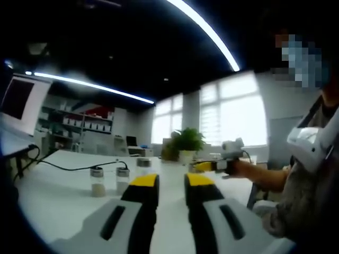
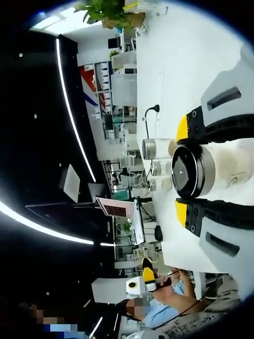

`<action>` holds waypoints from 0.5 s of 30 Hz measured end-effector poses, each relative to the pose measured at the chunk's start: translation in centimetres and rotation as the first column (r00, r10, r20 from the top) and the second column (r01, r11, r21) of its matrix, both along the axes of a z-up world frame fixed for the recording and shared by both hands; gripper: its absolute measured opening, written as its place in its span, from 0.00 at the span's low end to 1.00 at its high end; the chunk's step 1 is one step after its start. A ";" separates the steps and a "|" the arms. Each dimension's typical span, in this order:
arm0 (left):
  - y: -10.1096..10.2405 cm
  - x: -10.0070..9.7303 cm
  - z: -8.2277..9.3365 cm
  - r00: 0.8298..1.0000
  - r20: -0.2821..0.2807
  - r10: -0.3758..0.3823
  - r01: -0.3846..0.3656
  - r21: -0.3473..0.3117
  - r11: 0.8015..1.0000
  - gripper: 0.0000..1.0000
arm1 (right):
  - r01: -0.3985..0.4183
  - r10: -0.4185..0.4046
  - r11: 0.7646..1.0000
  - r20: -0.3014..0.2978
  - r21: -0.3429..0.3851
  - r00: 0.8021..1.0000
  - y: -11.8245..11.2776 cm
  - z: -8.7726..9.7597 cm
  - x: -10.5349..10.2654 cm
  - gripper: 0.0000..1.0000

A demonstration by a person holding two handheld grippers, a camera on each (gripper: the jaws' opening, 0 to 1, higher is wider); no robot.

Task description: Rotate the seasoning bottle until the label or dispensing opening points toward the visible target arrow and the bottle remains upright within the marked orientation range

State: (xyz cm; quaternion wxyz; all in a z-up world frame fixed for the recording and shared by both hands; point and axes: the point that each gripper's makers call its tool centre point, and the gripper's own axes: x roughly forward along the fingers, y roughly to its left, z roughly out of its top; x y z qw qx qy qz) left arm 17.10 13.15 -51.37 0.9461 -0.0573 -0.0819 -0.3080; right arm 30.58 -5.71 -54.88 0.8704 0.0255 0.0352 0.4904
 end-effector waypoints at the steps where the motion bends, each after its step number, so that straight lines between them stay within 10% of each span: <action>1: 0.0 0.0 0.0 1.000 -0.001 -0.002 0.002 -0.001 1.000 0.20 | -0.007 0.007 1.000 0.004 -0.015 1.000 0.0 -0.2 -0.1 0.43; 4: 0.1 0.1 -0.1 1.000 -0.004 0.001 -0.001 -0.002 1.000 0.20 | -0.014 0.013 1.000 0.038 0.018 0.999 0.2 0.4 -0.4 0.68; 15: 0.2 0.0 -0.1 1.000 0.001 0.004 -0.004 -0.004 1.000 0.20 | 0.002 -0.011 0.997 0.123 0.073 0.992 -1.0 5.0 -1.1 0.60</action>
